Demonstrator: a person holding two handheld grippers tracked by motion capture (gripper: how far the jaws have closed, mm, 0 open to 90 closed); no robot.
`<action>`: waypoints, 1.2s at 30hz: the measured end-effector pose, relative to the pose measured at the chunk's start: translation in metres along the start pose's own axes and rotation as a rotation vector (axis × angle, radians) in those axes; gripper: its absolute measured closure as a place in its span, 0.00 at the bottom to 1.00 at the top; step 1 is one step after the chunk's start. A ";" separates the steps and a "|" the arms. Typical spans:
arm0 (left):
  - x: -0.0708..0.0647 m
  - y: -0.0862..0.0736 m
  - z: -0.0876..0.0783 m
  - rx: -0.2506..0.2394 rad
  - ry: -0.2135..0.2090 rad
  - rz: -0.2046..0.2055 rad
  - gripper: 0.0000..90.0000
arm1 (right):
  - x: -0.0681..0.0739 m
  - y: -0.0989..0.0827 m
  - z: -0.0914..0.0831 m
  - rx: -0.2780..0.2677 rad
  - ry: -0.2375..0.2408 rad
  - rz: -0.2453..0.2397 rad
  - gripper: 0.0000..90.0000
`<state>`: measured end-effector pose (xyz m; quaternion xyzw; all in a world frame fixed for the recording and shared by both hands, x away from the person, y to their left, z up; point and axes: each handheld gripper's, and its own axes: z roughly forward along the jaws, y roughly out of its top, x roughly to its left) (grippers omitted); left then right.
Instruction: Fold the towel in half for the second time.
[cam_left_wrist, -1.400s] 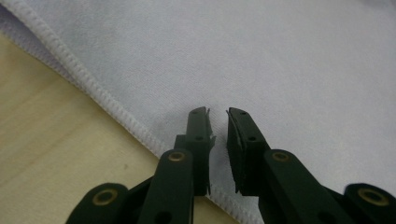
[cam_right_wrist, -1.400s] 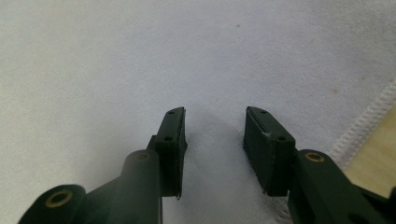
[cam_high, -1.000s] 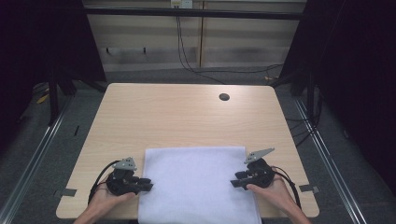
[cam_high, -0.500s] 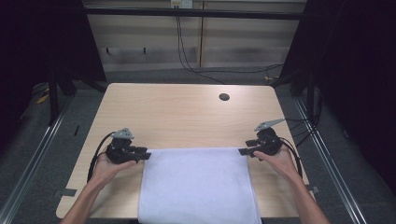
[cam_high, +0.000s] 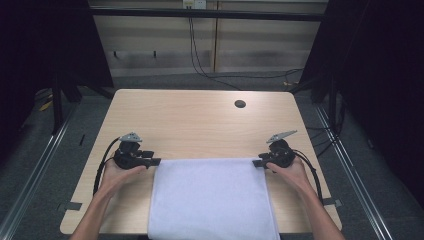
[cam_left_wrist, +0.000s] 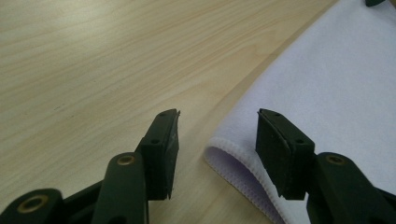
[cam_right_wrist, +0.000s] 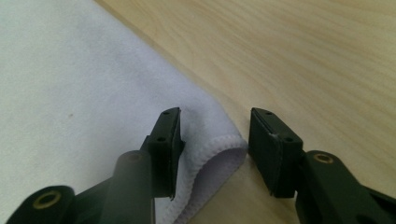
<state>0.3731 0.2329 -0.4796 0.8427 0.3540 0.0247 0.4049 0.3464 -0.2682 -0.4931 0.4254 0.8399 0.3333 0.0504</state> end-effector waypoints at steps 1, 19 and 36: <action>0.001 -0.001 0.001 -0.003 -0.006 0.001 0.54 | -0.001 -0.001 0.000 -0.015 0.005 -0.011 0.61; -0.012 -0.002 0.017 0.085 -0.013 0.100 0.70 | 0.007 -0.003 0.002 -0.013 0.012 -0.023 0.92; -0.016 0.005 0.021 0.107 -0.012 0.094 0.92 | 0.002 0.006 -0.008 -0.094 0.029 0.009 0.93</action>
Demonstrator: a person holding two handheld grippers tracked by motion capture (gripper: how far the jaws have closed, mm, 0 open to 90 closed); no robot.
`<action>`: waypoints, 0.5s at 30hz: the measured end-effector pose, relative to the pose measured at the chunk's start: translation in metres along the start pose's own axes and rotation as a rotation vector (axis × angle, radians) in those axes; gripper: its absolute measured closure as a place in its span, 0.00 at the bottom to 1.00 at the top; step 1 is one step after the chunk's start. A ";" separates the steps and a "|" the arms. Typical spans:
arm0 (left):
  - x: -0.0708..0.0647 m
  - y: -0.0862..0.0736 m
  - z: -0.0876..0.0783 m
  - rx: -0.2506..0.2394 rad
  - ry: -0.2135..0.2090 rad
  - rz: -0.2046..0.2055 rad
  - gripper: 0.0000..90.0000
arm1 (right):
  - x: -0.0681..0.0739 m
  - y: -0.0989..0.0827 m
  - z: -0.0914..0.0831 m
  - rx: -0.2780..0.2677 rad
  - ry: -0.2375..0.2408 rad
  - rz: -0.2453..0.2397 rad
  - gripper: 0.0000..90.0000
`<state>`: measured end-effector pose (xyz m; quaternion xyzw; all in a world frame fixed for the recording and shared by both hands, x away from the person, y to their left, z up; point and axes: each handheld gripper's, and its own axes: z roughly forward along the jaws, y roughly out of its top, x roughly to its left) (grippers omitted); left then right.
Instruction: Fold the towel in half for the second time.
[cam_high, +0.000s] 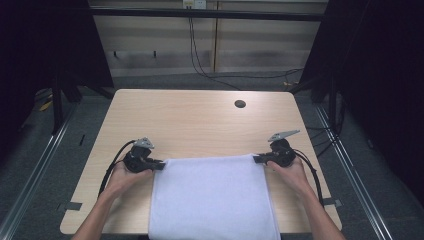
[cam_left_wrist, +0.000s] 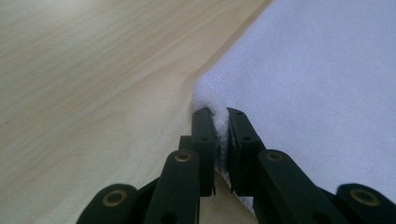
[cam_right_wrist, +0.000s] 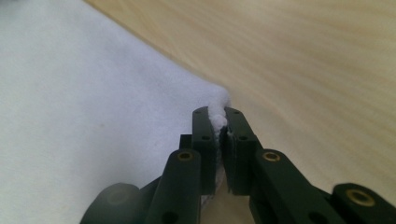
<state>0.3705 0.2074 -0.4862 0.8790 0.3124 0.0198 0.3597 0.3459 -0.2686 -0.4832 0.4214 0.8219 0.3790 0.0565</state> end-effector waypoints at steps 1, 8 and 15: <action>0.000 0.000 0.000 0.000 0.000 0.000 0.92 | 0.000 0.000 0.000 0.000 0.000 0.000 0.93; 0.007 0.015 -0.008 -0.102 0.003 -0.041 0.93 | -0.011 0.014 -0.009 -0.084 0.004 0.014 0.94; 0.013 0.018 -0.016 -0.151 -0.001 -0.056 0.93 | -0.016 0.024 -0.020 -0.136 0.005 0.023 0.94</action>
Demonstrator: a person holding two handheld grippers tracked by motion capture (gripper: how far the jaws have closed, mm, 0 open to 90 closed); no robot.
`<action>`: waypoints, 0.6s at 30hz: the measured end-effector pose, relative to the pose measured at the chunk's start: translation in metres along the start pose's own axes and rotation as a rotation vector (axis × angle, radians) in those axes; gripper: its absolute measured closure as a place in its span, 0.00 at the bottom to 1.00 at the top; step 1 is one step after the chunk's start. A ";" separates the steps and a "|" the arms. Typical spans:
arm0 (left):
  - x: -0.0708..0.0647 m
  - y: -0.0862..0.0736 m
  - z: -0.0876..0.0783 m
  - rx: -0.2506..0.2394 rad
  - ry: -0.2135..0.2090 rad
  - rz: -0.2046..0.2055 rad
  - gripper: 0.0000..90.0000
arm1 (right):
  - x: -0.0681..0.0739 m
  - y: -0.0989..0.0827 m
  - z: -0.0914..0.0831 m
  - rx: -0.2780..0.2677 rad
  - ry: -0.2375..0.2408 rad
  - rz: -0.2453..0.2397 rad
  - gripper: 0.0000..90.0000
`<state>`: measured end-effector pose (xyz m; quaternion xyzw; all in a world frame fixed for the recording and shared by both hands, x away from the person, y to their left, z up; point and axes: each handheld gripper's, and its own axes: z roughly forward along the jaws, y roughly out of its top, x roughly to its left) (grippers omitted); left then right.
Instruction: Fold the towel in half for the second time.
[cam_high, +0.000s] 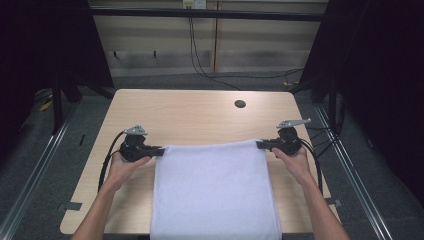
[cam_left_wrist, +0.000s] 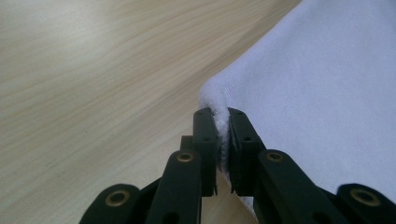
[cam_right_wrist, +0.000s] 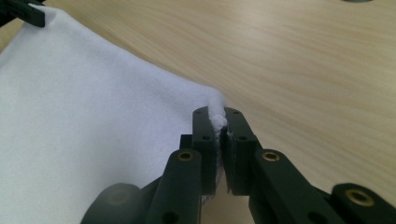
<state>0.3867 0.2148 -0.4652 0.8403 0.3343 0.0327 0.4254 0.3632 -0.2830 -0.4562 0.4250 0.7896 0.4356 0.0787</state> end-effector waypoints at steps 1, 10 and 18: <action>0.001 0.002 -0.003 -0.013 0.006 0.001 0.93 | 0.000 0.002 0.000 -0.005 -0.003 -0.004 0.94; 0.000 0.017 -0.012 -0.098 0.032 0.006 0.93 | 0.006 0.018 -0.009 -0.086 -0.011 -0.022 0.94; 0.005 0.031 -0.013 -0.107 0.062 0.019 0.93 | 0.001 0.030 -0.021 -0.111 -0.040 -0.017 0.94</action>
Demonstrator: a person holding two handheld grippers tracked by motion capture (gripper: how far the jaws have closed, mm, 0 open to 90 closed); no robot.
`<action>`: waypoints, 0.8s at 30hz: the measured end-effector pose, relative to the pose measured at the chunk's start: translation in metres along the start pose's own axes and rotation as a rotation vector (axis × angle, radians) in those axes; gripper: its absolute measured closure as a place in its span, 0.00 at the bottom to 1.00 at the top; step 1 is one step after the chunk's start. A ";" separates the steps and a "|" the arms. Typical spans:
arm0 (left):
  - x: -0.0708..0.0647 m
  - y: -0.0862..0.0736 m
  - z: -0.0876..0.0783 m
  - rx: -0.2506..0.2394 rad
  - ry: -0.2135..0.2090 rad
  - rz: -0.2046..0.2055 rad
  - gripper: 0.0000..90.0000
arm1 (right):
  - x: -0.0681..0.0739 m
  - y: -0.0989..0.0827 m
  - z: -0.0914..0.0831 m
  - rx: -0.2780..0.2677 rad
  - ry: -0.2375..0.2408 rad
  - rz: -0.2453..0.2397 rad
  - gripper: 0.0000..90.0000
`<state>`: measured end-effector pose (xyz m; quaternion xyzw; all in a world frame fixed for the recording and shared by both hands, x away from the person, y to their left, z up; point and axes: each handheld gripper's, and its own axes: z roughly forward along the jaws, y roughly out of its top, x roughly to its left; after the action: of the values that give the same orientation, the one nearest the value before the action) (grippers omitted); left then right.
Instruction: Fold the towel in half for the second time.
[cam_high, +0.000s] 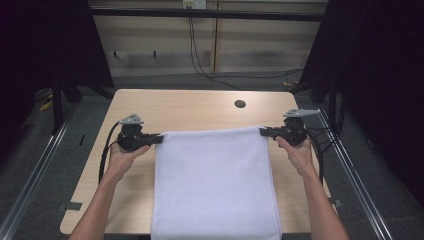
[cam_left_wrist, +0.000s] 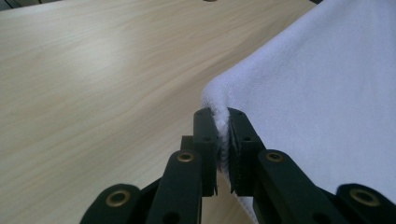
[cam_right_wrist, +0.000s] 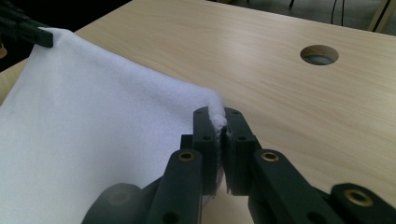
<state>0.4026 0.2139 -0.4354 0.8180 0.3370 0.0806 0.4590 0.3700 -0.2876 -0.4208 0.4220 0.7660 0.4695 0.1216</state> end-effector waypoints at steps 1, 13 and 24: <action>0.001 0.003 -0.001 -0.019 0.008 0.000 0.93 | 0.000 0.002 0.000 -0.002 -0.007 -0.004 0.94; 0.008 0.048 -0.012 -0.077 0.038 0.014 0.93 | -0.004 0.040 -0.008 -0.014 -0.064 -0.024 0.94; -0.001 0.058 -0.026 -0.126 0.036 0.064 0.93 | -0.005 0.054 -0.020 -0.061 -0.055 -0.031 0.95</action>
<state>0.4180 0.2109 -0.3735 0.7962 0.3132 0.1308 0.5009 0.3908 -0.2929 -0.3666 0.4189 0.7539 0.4792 0.1626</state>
